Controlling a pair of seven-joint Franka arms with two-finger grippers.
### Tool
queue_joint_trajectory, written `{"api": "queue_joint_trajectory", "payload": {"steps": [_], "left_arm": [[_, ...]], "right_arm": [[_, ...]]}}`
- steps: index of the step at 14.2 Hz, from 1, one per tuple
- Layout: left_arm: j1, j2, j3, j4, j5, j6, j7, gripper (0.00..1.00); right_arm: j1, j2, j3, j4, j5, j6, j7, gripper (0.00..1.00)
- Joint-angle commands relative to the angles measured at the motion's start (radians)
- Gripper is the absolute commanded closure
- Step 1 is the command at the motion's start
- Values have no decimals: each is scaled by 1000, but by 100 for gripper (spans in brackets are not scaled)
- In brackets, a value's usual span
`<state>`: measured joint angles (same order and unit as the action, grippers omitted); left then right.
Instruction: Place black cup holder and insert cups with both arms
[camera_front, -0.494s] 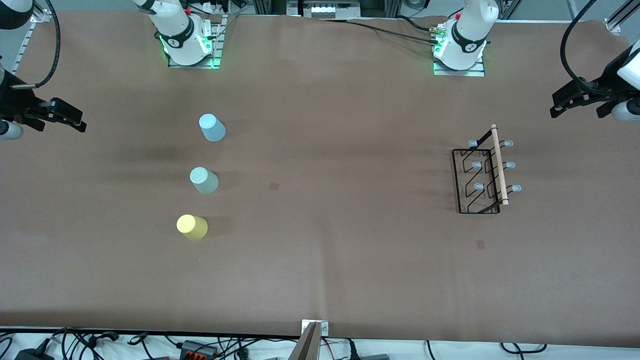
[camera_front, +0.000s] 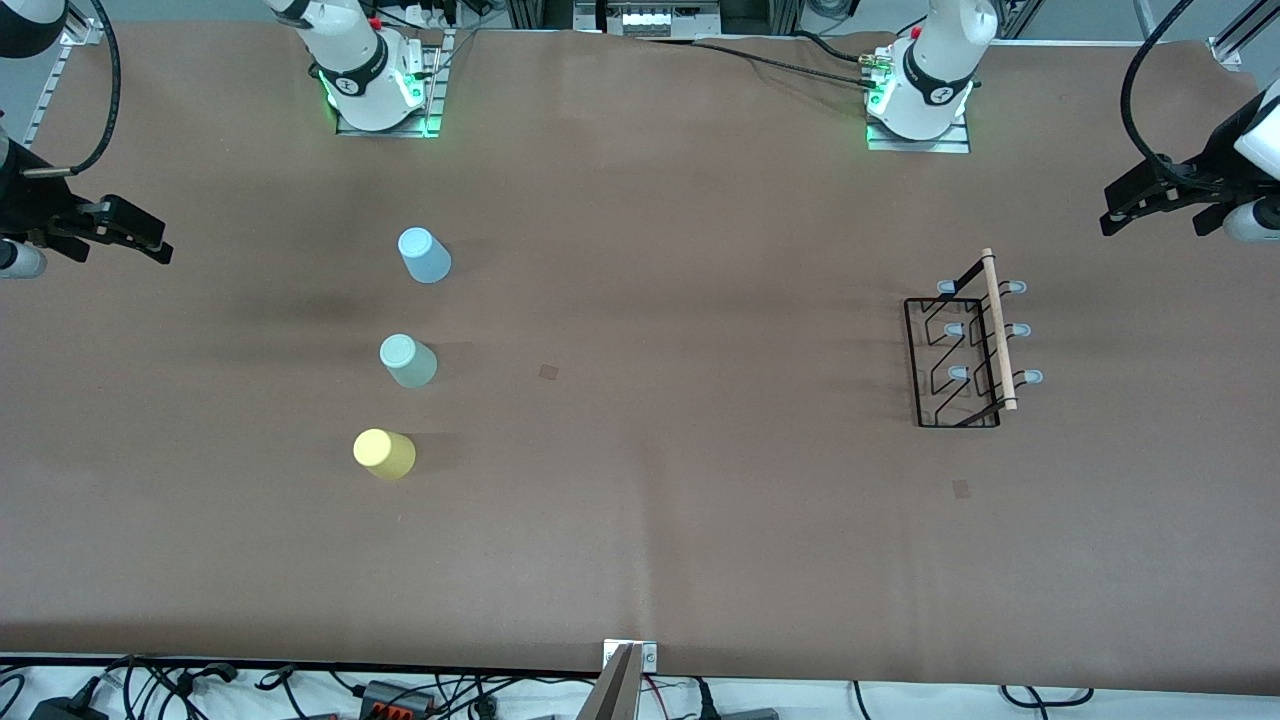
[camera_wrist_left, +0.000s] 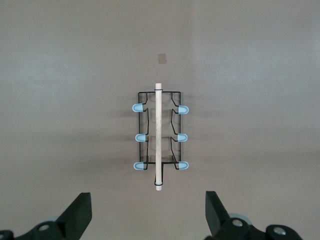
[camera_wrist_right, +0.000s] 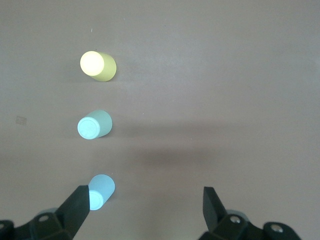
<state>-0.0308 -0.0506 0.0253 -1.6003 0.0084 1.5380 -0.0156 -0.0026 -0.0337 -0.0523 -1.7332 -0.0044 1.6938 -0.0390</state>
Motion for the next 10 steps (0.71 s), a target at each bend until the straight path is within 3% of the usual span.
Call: {"api": "queue_joint_trajectory", "payload": {"steps": [1,4,10], "left_arm": [[-3,-5,-4,7,22,-6,25,0],[18,-5,4,-52,16,7,26,0],[97,-31,4,-260,16,229,70,0]], "right_arm": [[0,-12,2,-3,-2,-10,4,0],[0,-15,3,-2,-2,-14,5,0],[1,-8,8,6,-2,0,-1,0]]}}
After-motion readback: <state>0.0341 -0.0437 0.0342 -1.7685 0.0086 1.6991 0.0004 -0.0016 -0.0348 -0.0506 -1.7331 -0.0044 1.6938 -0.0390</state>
